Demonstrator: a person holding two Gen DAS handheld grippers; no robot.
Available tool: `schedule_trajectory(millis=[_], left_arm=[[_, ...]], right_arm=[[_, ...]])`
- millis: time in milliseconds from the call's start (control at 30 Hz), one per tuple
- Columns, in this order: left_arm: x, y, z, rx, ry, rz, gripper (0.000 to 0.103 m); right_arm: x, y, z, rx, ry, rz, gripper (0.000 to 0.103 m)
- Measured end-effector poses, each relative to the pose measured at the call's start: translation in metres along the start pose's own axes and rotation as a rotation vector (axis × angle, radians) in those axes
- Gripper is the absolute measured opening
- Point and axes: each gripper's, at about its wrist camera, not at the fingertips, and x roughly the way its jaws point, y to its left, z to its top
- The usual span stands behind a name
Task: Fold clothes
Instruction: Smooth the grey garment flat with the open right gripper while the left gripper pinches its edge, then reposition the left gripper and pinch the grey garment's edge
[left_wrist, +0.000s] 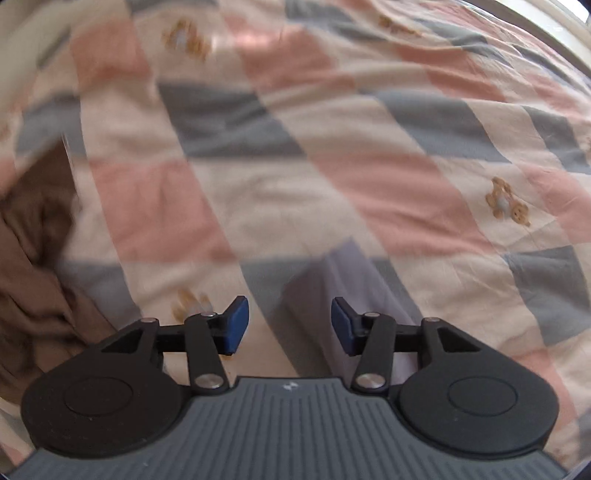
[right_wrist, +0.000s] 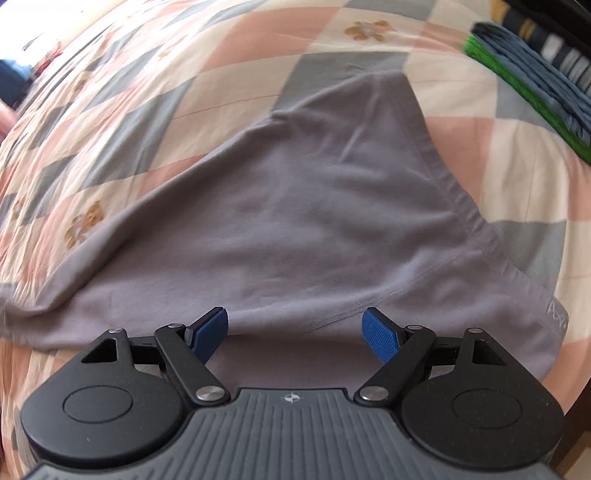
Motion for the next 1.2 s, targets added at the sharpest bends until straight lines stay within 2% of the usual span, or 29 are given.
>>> schedule_trajectory(millis=[167,233,400,500,533,567,600,667,767,900,933,1000,1033,1067,1100,1133,1200], left_arm=[[0.015,0.054,-0.038,-0.130,0.055,-0.067,0.043],[0.027,0.066,-0.046,-0.204,0.088,-0.106,0.040],[0.046,0.068,-0.038,-0.376,0.023,-0.298,0.034],[0.060,0.060,-0.025,-0.441,0.009,-0.374,0.034],[0.065,0.055,-0.021,-0.435,0.009,-0.375,0.033],[0.069,0.050,-0.018,-0.411,0.011,-0.361,0.009],[0.069,0.044,-0.014,-0.378,0.007,-0.348,0.000],[0.056,0.033,-0.010,-0.299,-0.012,-0.332,0.000],[0.012,0.027,-0.006,-0.185,-0.057,-0.316,0.000],[-0.046,0.050,0.009,-0.050,-0.134,-0.178,0.000],[-0.050,0.055,0.014,-0.005,-0.140,-0.149,0.000],[-0.043,0.056,0.012,0.128,-0.155,-0.015,0.005],[-0.031,0.056,0.005,0.202,-0.131,0.063,0.009],[-0.017,0.060,-0.006,0.234,-0.084,0.110,0.014],[-0.002,0.065,-0.018,0.241,-0.032,0.140,0.014],[0.011,0.071,-0.030,0.223,0.013,0.149,0.014],[0.027,0.087,-0.056,0.135,0.075,0.099,0.012]], right_arm=[[-0.003,-0.006,-0.004,-0.017,0.002,-0.005,0.082],[0.001,-0.003,-0.007,-0.024,0.012,-0.001,0.082],[0.011,0.024,-0.012,-0.094,0.048,0.038,0.082],[0.014,0.039,-0.014,-0.132,0.071,0.054,0.082],[0.015,0.042,-0.015,-0.137,0.076,0.055,0.082],[0.015,0.045,-0.015,-0.142,0.080,0.057,0.082],[0.016,0.047,-0.016,-0.145,0.084,0.056,0.082],[0.016,0.050,-0.018,-0.146,0.090,0.053,0.082],[0.015,0.051,-0.018,-0.142,0.090,0.046,0.082],[0.014,0.050,-0.015,-0.132,0.076,0.043,0.082],[0.014,0.050,-0.015,-0.131,0.074,0.044,0.082],[0.016,0.052,-0.015,-0.132,0.076,0.050,0.082],[0.017,0.053,-0.015,-0.134,0.079,0.053,0.082],[0.017,0.055,-0.016,-0.138,0.082,0.058,0.082],[0.017,0.056,-0.016,-0.144,0.085,0.064,0.082],[0.017,0.058,-0.017,-0.149,0.087,0.070,0.082],[0.015,0.060,-0.018,-0.160,0.090,0.079,0.082]])
